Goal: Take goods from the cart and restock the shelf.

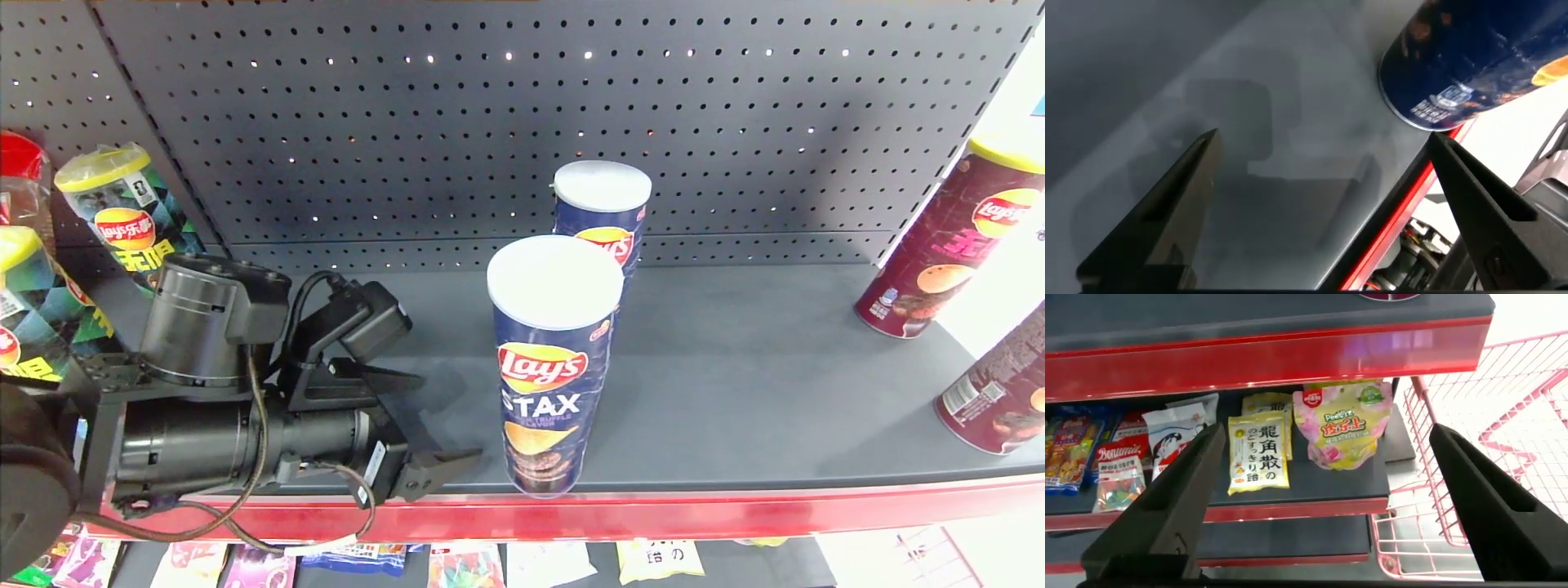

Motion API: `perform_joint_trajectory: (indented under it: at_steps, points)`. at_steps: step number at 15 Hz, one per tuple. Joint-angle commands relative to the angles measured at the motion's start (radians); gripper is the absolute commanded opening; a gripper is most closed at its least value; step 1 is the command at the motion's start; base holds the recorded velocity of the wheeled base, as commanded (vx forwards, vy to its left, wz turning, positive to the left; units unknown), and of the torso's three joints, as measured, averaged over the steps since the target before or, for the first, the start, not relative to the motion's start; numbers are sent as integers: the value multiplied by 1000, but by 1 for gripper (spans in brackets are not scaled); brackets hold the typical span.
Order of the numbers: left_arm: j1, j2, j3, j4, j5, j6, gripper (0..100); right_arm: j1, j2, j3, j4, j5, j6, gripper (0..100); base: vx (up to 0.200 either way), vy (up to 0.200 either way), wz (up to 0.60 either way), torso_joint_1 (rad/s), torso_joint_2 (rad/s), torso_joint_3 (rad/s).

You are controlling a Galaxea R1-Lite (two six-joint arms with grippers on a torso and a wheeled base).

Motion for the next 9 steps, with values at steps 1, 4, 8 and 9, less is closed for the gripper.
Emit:
perform_joint_trajectory:
  at_steps: [1, 4, 8, 9]
  points:
    - [-18, 21, -5, -1, 1, 0, 100, 1, 6, 0, 0, 1, 1, 100, 0, 0, 0, 0, 0, 0]
    - [-22, 41, -6, -2, 3, 0, 100, 1, 6, 0, 0, -1, -1, 100, 0, 0, 0, 0, 0, 0]
    - [-22, 43, -29, -1, 3, 0, 100, 1, 6, 0, 0, -1, -2, 100, 0, 0, 0, 0, 0, 0]
    - [-22, 44, -29, -1, 3, 0, 100, 1, 6, 0, 0, 1, -2, 100, 0, 0, 0, 0, 0, 0]
